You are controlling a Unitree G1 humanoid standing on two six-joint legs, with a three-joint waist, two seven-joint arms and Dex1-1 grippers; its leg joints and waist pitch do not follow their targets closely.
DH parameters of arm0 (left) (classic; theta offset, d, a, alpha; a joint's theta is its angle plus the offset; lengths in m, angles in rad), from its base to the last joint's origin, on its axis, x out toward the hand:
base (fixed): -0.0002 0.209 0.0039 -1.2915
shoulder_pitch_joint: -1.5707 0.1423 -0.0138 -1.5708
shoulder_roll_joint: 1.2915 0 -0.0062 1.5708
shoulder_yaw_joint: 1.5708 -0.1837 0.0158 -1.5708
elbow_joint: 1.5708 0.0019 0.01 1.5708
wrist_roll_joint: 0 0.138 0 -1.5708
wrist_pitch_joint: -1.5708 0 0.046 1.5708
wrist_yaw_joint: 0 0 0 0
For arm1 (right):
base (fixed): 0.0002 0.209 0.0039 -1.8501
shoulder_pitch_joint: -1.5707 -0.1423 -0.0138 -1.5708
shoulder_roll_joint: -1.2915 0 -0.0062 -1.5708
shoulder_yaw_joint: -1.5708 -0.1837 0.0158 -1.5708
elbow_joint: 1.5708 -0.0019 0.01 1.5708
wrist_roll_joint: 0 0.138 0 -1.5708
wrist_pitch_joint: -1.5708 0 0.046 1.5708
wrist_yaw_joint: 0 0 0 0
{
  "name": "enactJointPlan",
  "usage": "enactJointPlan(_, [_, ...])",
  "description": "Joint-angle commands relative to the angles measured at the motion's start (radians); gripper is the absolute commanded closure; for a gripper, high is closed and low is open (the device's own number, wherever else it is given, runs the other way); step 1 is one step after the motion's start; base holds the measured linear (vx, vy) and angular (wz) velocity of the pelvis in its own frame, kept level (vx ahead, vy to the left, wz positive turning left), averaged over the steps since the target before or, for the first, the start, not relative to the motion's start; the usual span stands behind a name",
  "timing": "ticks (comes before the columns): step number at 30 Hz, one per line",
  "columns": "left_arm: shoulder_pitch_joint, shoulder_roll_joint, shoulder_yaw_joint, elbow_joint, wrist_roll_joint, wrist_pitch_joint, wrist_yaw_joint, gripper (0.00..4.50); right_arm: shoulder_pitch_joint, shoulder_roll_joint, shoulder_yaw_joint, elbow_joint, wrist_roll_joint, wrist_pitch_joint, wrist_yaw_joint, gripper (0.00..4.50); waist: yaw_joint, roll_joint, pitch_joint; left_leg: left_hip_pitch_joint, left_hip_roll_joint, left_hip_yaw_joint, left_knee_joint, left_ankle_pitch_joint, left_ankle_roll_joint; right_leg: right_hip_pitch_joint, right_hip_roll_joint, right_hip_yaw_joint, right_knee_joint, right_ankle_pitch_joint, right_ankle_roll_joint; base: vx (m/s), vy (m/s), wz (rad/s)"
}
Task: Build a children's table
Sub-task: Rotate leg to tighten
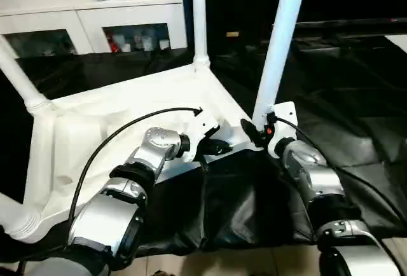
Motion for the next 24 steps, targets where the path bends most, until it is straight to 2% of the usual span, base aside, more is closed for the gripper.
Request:
enactJointPlan(1, [-0.022,-0.049,-0.040,-0.040,-0.006,-0.064,-0.114,4.50,0.016,0.013,0.072,-0.029,0.028,0.033,0.140,0.93,0.003,-0.010,-0.065,0.016,0.022,-0.016,-0.069,-0.331,0.062,0.043,-0.037,0.032,-0.082,-0.330,-0.202,0.000,0.000,0.00])
enactJointPlan(2, [-0.021,-0.048,-0.040,-0.040,-0.007,-0.064,-0.117,4.50,0.019,0.009,0.075,-0.033,0.029,0.034,0.150,0.81,0.008,-0.009,-0.068,0.014,0.022,-0.014,-0.065,-0.304,0.074,0.047,-0.037,0.033,-0.076,-0.276,-0.218,0.000,0.000,0.00])
enactJointPlan(3, [-0.014,-0.032,-0.044,-0.046,-0.011,-0.070,-0.151,4.50,0.047,-0.036,0.105,-0.076,0.042,0.052,0.251,0.77,0.013,-0.009,-0.071,0.012,0.023,-0.013,-0.061,-0.276,0.090,0.050,-0.037,0.032,-0.069,-0.222,-0.233,0.000,0.000,0.00])
enactJointPlan(4, [-0.010,-0.022,-0.047,-0.049,-0.014,-0.077,-0.178,4.50,0.070,-0.067,0.127,-0.107,0.050,0.055,0.321,0.73,0.019,-0.010,-0.073,0.012,0.026,-0.010,-0.057,-0.250,0.108,0.049,-0.037,0.034,-0.064,-0.169,-0.246,0.000,0.000,0.00])
enactJointPlan(5, [-0.010,-0.022,-0.047,-0.049,-0.014,-0.077,-0.178,4.50,0.070,-0.067,0.127,-0.107,0.050,0.055,0.321,0.73,0.021,-0.011,-0.074,0.008,0.025,-0.012,-0.055,-0.230,0.116,0.052,-0.038,0.033,-0.058,-0.143,-0.254,0.000,0.000,0.00])
enactJointPlan(6, [-0.006,-0.013,-0.049,-0.053,-0.018,-0.079,-0.204,4.50,0.089,-0.093,0.143,-0.134,0.059,0.068,0.382,0.40,0.024,-0.010,-0.075,0.005,0.025,-0.011,-0.054,-0.206,0.128,0.054,-0.039,0.033,-0.055,-0.115,-0.261,0.000,0.000,0.00])
enactJointPlan(7, [-0.002,-0.002,-0.051,-0.055,-0.022,-0.083,-0.236,4.50,0.110,-0.125,0.162,-0.164,0.068,0.090,0.454,0.40,0.031,-0.008,-0.076,0.009,0.026,-0.010,-0.051,-0.201,0.139,0.053,-0.040,0.033,-0.054,-0.103,-0.268,0.000,0.000,0.00])
enactJointPlan(9, [0.001,0.008,-0.051,-0.057,-0.028,-0.084,-0.273,4.50,0.125,-0.154,0.186,-0.188,0.066,0.101,0.514,0.29,0.033,-0.010,-0.076,0.006,0.025,-0.010,-0.050,-0.195,0.146,0.055,-0.039,0.033,-0.051,-0.094,-0.274,0.000,0.000,0.00])
enactJointPlan(10, [0.005,0.021,-0.053,-0.063,-0.032,-0.089,-0.317,4.50,0.141,-0.189,0.220,-0.210,0.051,0.105,0.583,0.29,0.037,-0.008,-0.074,0.007,0.027,-0.010,-0.052,-0.211,0.140,0.053,-0.041,0.033,-0.054,-0.115,-0.272,0.000,0.000,0.00])
enactJointPlan(15, [0.014,0.044,-0.064,-0.070,-0.031,-0.094,-0.395,4.50,0.162,-0.237,0.277,-0.256,0.065,0.141,0.717,0.29,0.045,-0.010,-0.065,0.013,0.030,-0.011,-0.060,-0.277,0.104,0.050,-0.042,0.036,-0.068,-0.244,-0.249,0.000,0.000,0.00])
enactJointPlan(16, [0.017,0.052,-0.071,-0.069,-0.024,-0.099,-0.413,4.50,0.166,-0.249,0.293,-0.272,0.071,0.155,0.750,0.45,0.046,-0.009,-0.065,0.015,0.029,-0.011,-0.061,-0.288,0.096,0.050,-0.042,0.037,-0.069,-0.265,-0.242,0.000,0.000,0.00])
enactJointPlan(20, [0.019,0.060,-0.073,-0.067,-0.021,-0.105,-0.423,4.50,0.166,-0.251,0.305,-0.288,0.079,0.178,0.779,0.45,0.048,-0.011,-0.065,0.016,0.029,-0.012,-0.063,-0.298,0.081,0.048,-0.043,0.037,-0.072,-0.293,-0.236,0.000,0.000,0.00])
enactJointPlan(22, [0.019,0.060,-0.071,-0.066,-0.020,-0.103,-0.426,4.50,0.166,-0.249,0.307,-0.291,0.083,0.191,0.795,0.77,0.049,-0.013,-0.065,0.015,0.030,-0.012,-0.063,-0.292,0.079,0.047,-0.044,0.037,-0.072,-0.302,-0.231,0.000,0.000,0.00])
enactJointPlan(24, [0.020,0.060,-0.071,-0.066,-0.020,-0.103,-0.428,4.50,0.167,-0.249,0.308,-0.293,0.084,0.194,0.801,0.81,0.050,-0.012,-0.065,0.015,0.030,-0.013,-0.063,-0.287,0.077,0.046,-0.044,0.037,-0.073,-0.308,-0.227,0.000,0.000,0.00])
